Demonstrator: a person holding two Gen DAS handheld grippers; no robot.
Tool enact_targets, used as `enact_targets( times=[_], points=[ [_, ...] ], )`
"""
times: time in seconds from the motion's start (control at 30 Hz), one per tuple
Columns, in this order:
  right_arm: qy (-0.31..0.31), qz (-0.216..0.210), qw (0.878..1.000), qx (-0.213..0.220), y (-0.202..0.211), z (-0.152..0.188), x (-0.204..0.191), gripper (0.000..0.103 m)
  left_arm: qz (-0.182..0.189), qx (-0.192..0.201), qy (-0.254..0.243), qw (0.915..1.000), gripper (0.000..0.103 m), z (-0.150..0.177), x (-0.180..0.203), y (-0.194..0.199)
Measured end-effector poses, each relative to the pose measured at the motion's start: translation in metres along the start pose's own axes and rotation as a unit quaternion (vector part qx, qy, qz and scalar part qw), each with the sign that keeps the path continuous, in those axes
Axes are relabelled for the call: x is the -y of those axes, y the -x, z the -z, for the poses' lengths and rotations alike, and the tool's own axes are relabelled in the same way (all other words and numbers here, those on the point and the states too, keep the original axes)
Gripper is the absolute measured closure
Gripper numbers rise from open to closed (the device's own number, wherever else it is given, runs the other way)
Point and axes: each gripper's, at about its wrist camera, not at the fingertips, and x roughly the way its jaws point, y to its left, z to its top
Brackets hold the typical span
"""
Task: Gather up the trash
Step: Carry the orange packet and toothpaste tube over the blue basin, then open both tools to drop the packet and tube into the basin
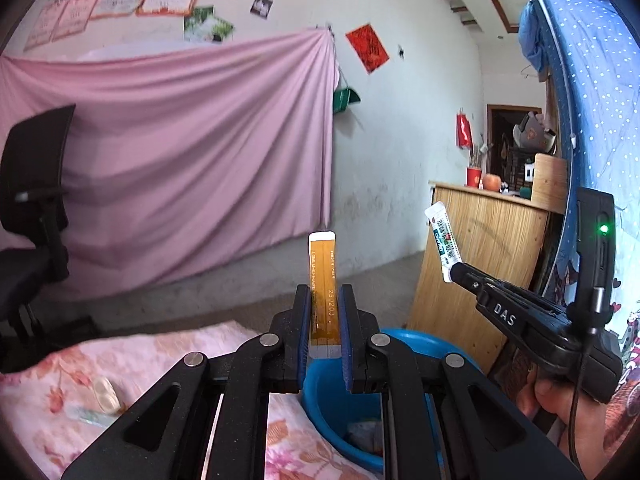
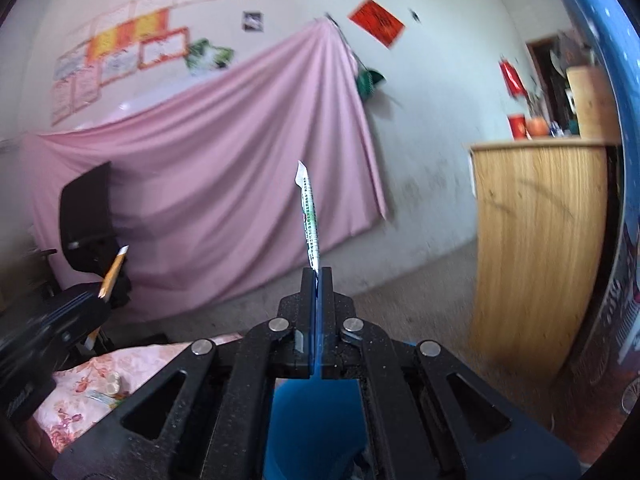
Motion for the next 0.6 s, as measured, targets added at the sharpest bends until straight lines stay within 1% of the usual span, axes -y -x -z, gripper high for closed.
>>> enact_targets(
  times=[0.03, 0.17, 0.27, 0.33, 0.4, 0.57, 0.6],
  points=[
    [-0.004, 0.004, 1.000, -0.012, -0.005, 0.001, 0.003, 0.074, -0.001, -0.011, 0.000, 0.9999, 0.092, -0.001, 0.002, -0.004],
    [-0.014, 0.014, 0.998, -0.052, -0.020, 0.008, 0.014, 0.074, 0.004, -0.078, 0.000, 0.9969, 0.092, -0.002, 0.008, -0.029],
    [-0.022, 0.014, 0.997, -0.068, -0.025, 0.013, 0.019, 0.073, 0.003, -0.119, -0.005, 0.9929, 0.092, 0.000, 0.011, -0.045],
    [-0.030, 0.009, 0.996, -0.080, -0.029, 0.016, 0.022, 0.073, 0.004, -0.131, 0.000, 0.9914, 0.092, 0.001, 0.012, -0.051],
    [-0.042, 0.004, 0.994, -0.096, -0.035, 0.019, 0.027, 0.073, 0.012, -0.143, 0.004, 0.9896, 0.092, 0.000, 0.014, -0.058],
    [-0.064, 0.007, 0.991, -0.119, -0.042, 0.025, 0.039, 0.073, 0.029, -0.169, 0.008, 0.9851, 0.092, -0.002, 0.021, -0.072],
    [-0.065, 0.008, 0.990, -0.121, -0.043, 0.025, 0.040, 0.073, 0.028, -0.171, 0.013, 0.9847, 0.092, 0.000, 0.019, -0.071]
  ],
)
